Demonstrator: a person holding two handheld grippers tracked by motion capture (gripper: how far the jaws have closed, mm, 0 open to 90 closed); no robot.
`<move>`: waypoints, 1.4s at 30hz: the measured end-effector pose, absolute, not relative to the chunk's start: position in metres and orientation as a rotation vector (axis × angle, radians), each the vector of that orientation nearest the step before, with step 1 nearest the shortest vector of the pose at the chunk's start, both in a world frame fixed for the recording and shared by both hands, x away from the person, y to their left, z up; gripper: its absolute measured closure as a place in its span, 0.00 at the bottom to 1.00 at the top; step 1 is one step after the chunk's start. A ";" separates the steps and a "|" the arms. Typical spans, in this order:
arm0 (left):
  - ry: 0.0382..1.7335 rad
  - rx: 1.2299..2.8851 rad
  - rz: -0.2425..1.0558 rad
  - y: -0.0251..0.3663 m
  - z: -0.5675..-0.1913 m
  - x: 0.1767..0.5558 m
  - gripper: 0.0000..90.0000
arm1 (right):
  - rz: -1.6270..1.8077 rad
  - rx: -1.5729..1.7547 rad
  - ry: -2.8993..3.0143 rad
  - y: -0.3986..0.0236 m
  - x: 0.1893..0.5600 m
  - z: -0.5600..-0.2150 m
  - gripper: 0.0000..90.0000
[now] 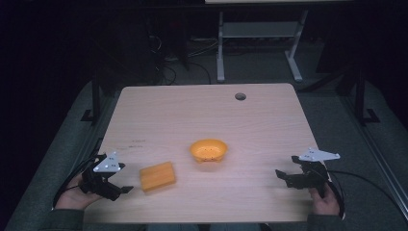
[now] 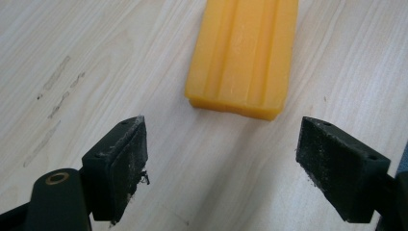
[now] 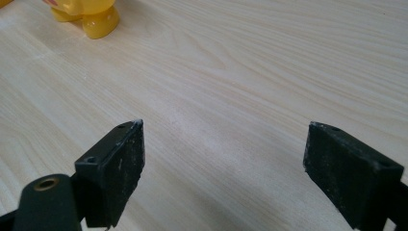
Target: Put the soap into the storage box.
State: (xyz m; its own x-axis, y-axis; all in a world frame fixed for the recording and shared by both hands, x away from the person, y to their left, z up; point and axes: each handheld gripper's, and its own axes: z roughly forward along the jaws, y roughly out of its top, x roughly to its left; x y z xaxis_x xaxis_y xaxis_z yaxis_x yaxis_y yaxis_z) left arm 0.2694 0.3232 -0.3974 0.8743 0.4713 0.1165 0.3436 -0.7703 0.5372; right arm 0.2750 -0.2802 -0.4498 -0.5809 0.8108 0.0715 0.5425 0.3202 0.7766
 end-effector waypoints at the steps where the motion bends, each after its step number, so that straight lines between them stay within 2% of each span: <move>1: 0.588 2.532 0.327 0.321 -0.397 0.271 0.20 | 1.133 1.210 2.261 -0.280 0.275 -0.450 0.15; 24: 0.480 2.630 0.256 0.278 -0.400 0.295 0.20 | 1.149 1.196 2.265 -0.279 0.274 -0.449 0.16; 42: 0.453 2.668 0.209 0.259 -0.405 0.304 0.19 | 1.148 1.184 2.274 -0.279 0.275 -0.449 0.15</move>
State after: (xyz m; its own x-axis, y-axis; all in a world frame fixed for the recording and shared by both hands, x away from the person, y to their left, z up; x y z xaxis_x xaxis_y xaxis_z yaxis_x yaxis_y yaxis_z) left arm 0.3040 0.2591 -0.4046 0.9356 0.3451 0.0751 0.2813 -0.8567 0.4322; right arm 0.2748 -0.2786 -0.4491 -0.5996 0.7972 0.0702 0.5299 0.3298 0.7813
